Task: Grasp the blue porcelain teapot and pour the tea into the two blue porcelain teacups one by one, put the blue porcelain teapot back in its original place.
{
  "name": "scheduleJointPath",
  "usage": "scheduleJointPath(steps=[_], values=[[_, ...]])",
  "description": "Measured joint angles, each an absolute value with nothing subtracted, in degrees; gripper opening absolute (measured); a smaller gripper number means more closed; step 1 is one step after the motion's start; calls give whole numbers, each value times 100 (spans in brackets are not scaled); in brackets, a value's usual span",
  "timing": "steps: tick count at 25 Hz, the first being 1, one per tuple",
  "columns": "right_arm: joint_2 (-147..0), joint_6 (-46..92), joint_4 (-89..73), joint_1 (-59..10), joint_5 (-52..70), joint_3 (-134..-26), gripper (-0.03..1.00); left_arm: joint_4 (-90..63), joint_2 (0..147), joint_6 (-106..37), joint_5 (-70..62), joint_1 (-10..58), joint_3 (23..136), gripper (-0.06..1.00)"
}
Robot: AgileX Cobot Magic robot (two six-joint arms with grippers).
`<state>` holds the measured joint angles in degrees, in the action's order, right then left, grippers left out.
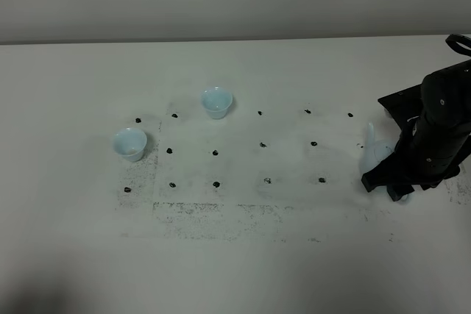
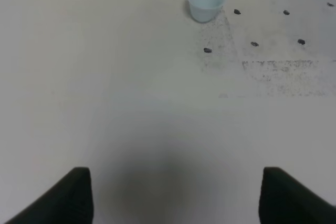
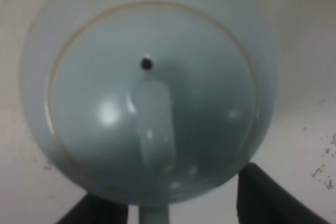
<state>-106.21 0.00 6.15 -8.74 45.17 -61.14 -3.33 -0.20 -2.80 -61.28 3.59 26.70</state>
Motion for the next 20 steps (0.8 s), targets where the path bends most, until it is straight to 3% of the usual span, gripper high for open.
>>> scheduleJointPath(steps=[6,17,20], values=[[-10621,0,610,-874,4542,-6114,41,-333,-20,-280,-6128,359,2670,66],[-10621,0,510,-874,4615,-6114,10,-333,-20,-280,-6128,359,2670,66],[-10621,0,474,-874,4620,-6125,9,-333,-20,-280,-6128,359,2670,66]])
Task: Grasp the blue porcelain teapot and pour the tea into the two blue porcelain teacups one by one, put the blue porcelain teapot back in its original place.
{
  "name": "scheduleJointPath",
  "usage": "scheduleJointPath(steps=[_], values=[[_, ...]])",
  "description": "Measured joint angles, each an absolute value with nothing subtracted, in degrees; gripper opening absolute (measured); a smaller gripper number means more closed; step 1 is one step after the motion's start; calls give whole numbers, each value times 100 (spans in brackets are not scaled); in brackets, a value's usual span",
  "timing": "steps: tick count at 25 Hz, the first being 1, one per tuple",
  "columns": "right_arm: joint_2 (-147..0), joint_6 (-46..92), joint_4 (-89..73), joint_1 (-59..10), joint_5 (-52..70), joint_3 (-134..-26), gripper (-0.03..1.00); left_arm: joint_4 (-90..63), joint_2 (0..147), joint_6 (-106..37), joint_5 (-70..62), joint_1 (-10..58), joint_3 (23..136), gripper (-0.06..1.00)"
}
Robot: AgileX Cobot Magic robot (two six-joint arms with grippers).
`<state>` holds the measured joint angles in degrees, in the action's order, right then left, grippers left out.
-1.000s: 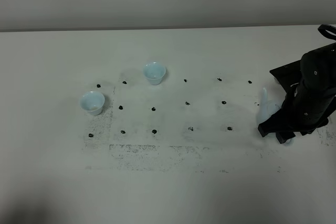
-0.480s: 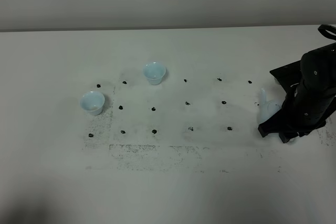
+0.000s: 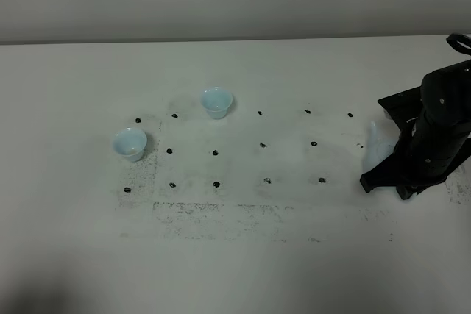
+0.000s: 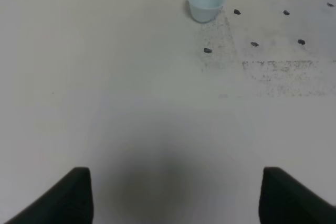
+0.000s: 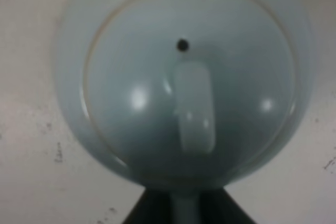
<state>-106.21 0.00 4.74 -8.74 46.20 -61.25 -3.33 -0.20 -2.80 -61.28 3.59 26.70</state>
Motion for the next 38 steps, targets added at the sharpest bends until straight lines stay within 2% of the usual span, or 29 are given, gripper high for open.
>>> scheduleJointPath(steps=[29,38], values=[[-10157,0,463,-874,4479,-6125,9,-333,-20,-286,-6128,359,2670,66],[-10098,1135,0,-896,4510,-6601,9,-333,-20,-286,-6128,359,2670,66]])
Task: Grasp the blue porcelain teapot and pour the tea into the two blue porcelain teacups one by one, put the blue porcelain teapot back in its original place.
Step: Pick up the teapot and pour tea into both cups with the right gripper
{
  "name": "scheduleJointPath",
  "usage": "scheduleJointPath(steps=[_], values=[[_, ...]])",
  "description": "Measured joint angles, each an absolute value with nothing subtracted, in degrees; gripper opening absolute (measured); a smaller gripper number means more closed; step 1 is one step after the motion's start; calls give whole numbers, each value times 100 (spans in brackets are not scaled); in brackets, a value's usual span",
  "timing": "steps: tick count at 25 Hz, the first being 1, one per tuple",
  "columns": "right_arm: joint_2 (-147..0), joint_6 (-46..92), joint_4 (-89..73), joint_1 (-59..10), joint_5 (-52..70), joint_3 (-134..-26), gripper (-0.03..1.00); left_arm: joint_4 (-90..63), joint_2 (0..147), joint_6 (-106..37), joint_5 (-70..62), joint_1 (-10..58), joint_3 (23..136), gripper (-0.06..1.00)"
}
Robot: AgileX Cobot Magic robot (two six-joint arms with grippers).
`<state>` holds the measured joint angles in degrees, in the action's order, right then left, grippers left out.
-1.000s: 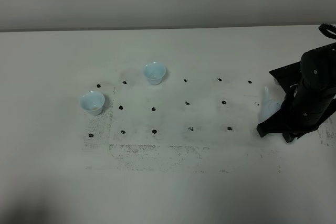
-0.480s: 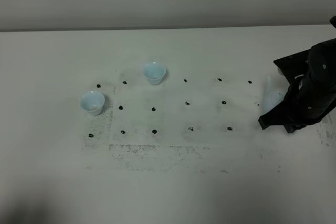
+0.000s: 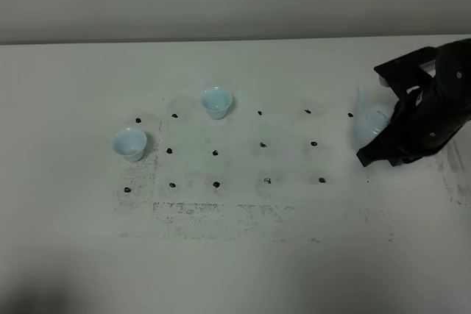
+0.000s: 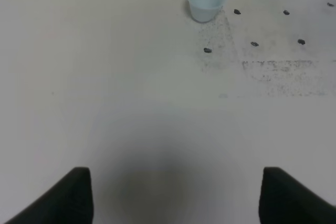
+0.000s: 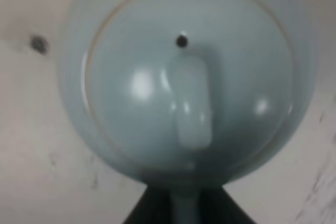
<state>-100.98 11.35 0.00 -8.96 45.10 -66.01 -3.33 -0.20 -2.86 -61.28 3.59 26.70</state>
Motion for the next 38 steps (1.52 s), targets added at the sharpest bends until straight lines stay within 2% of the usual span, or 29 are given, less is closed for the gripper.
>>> scheduleJointPath(steps=[6,12,22,28,38], values=[[-10532,2368,0,-951,5549,-7886,9,-333,-20,-286,-6128,359,2670,66],[-11490,3423,68,-1157,6637,-9637,9,-333,-20,-286,-6128,359,2670,66],[-13110,4314,434,-1632,7032,-12281,9,-333,-20,-286,-6128,359,2670,66],[-13614,4659,423,-1920,7048,-13018,9,-333,-20,-280,-6128,359,2670,66],[-13835,4876,1079,-2179,7059,-13071,9,-333,-20,-275,-6128,359,2670,66]])
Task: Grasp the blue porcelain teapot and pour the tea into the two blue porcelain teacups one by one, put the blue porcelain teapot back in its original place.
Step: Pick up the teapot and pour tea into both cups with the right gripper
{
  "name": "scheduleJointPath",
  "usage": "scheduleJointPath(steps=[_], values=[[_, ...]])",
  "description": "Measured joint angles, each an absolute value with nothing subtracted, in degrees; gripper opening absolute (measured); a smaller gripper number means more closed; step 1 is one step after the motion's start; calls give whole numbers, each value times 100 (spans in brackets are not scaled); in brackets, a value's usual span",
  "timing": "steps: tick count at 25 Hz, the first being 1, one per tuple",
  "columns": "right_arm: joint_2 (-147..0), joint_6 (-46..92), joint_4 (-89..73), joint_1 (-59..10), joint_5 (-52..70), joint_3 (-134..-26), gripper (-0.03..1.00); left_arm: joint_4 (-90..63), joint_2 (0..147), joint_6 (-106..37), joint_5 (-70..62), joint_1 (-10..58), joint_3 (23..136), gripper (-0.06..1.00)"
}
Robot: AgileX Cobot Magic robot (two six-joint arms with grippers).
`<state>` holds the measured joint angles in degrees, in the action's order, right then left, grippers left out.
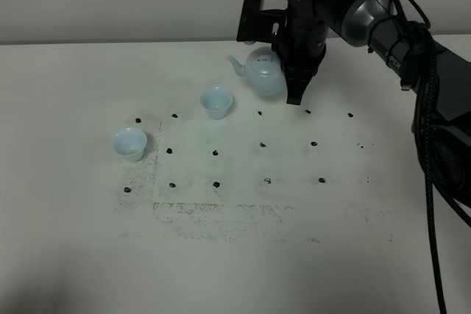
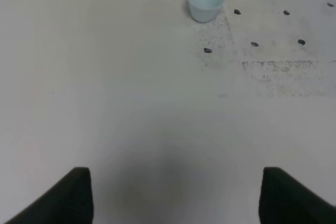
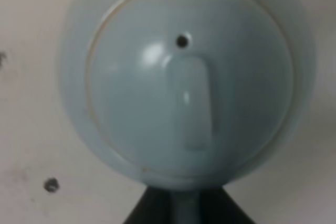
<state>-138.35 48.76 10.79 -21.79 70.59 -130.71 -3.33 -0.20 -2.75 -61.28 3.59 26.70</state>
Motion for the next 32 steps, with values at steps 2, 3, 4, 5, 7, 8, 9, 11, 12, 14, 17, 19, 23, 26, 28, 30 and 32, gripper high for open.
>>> scheduleJointPath(steps=[2,3,4,5,7,8,9,11,12,14,17,19,23,26,28,30,32], values=[[-13842,4882,1224,-2244,7066,-13071,9,-333,-20,-275,-6128,359,2670,66],[-13842,4882,1290,-2278,7070,-13071,9,-333,-20,-275,-6128,359,2670,66],[-13842,4886,1353,-2311,7070,-13071,9,-333,-20,-275,-6128,359,2670,66],[-13842,4888,1419,-2342,7070,-13071,9,-333,-20,-275,-6128,359,2670,66],[-13842,4893,1500,-2388,7070,-13071,9,-333,-20,-275,-6128,359,2670,66],[-13843,4893,1539,-2428,7070,-13071,9,-333,-20,-275,-6128,359,2670,66],[-13843,4893,1561,-2450,7070,-13071,9,-333,-20,-275,-6128,359,2670,66],[-13848,4893,1573,-2502,7070,-13071,9,-333,-20,-275,-6128,359,2670,66],[-13855,4893,1603,-2533,7070,-13071,9,-333,-20,-275,-6128,359,2670,66],[-13886,4893,1629,-2570,7064,-13071,9,-333,-20,-275,-6128,359,2670,66],[-13923,4893,1732,-2606,7064,-13071,9,-333,-20,-275,-6128,359,2670,66],[-13942,4893,1746,-2613,7064,-13071,9,-333,-20,-275,-6128,359,2670,66],[-13942,4893,1913,-2649,7064,-13071,9,-333,-20,-275,-6128,359,2670,66],[-13952,4893,1999,-2665,7064,-13071,9,-333,-20,-281,-6128,359,2670,66],[-13959,4893,2014,-2670,7064,-13071,9,-333,-20,-281,-6128,359,2670,66],[-13960,4893,2065,-2690,7064,-13071,9,-333,-20,-281,-6128,359,2670,66],[-13960,4893,2148,-2722,7064,-13071,9,-333,-20,-281,-6128,359,2670,66]])
